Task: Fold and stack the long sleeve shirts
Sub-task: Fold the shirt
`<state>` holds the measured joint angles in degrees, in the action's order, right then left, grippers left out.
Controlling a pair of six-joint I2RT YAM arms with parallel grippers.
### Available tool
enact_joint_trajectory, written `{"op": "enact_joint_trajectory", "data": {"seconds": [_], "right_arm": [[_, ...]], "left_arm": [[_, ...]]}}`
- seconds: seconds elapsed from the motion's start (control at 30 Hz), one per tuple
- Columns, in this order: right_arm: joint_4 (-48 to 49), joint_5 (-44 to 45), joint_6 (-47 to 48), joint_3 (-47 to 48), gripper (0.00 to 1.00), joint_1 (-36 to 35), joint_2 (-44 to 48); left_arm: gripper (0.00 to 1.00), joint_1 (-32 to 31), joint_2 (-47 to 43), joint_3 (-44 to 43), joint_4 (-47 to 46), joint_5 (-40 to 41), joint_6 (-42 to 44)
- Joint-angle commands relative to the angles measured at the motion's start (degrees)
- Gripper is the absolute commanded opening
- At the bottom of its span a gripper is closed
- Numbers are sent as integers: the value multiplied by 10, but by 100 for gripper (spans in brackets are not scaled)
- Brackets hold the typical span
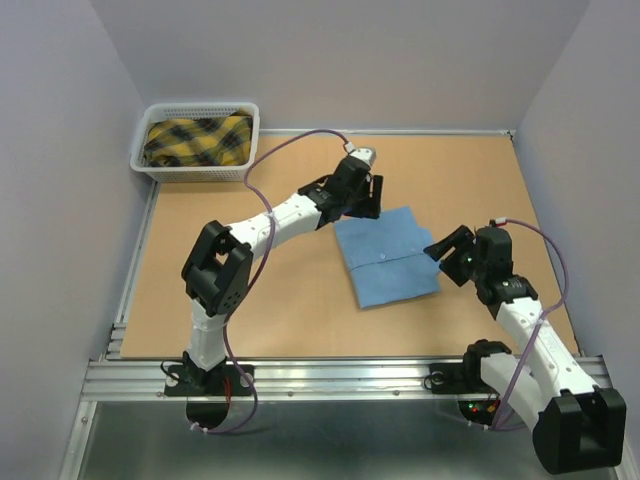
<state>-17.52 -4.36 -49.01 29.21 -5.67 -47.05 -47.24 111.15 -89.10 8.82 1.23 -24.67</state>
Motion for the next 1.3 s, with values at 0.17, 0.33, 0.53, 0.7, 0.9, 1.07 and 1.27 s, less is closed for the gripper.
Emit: {"op": "enact_joint_trajectory", "data": {"seconds": [0.17, 0.33, 0.53, 0.7, 0.9, 1.07, 1.27], "right_arm": [[31, -51, -8, -40, 58, -2, -103], [77, -59, 17, -37, 52, -3, -160], [100, -52, 80, 18, 51, -3, -249], [119, -53, 116, 88, 51, -2, -333], [140, -87, 132, 176, 52, -3, -391], [123, -81, 113, 187, 62, -3, -331], [46, -16, 89, 153, 88, 1, -243]], "left_arm": [[72, 45, 95, -108, 65, 47, 131], [70, 50, 129, -93, 72, 68, 111], [68, 74, 104, 4, 68, 69, 57], [68, 86, 36, 119, 45, 66, -4], [69, 88, -81, 224, 22, 119, -35], [77, 49, -157, 203, 36, 166, 29], [86, -112, -192, 186, 17, 253, 165]]}}
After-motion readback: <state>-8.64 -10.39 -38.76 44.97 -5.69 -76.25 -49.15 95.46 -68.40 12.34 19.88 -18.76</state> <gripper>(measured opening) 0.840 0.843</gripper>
